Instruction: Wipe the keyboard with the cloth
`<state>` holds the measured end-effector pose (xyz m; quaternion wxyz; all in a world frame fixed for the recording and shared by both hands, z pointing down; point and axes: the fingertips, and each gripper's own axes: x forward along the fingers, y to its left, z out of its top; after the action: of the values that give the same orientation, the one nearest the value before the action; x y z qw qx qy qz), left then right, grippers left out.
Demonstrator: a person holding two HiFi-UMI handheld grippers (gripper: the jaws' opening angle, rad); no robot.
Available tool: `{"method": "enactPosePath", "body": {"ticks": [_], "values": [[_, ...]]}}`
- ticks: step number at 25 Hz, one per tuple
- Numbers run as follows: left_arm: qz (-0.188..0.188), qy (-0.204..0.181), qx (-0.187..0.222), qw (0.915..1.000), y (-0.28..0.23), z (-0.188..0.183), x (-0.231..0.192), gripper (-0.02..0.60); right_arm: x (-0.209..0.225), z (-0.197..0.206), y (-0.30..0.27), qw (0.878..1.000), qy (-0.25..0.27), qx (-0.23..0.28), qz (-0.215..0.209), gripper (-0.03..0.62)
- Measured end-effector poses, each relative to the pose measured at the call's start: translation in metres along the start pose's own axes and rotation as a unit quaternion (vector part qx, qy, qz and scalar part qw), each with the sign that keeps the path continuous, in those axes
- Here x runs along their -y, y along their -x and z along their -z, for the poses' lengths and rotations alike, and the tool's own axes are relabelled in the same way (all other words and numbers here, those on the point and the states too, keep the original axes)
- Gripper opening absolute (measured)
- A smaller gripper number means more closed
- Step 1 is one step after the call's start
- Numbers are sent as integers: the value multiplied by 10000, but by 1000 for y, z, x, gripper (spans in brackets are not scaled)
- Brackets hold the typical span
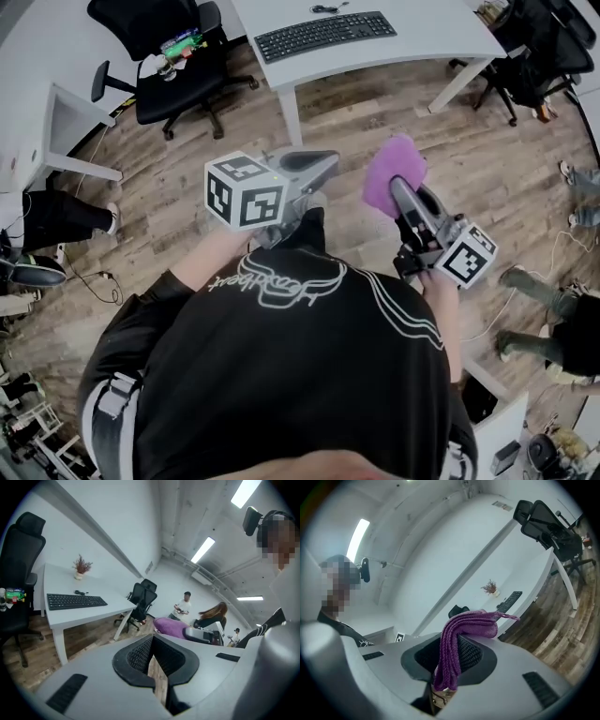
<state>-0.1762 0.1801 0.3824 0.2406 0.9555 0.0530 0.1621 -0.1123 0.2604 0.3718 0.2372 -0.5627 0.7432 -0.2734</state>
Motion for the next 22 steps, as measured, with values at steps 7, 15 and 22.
{"method": "enactPosePath", "body": {"ticks": [7,15,22], "values": [[-232,315,-135,9991,-50,-63,-115,5,90,-52,-102,9990,-337,-293,-48,48],[-556,549,101,9969,-85,-146,-233,5,165,-121,-204,9984,-302,-459,-155,48],[-681,722,139,9950,-109,-174,-269,5,194,-158,-238,9982,-265,-419,-345,48]]}}
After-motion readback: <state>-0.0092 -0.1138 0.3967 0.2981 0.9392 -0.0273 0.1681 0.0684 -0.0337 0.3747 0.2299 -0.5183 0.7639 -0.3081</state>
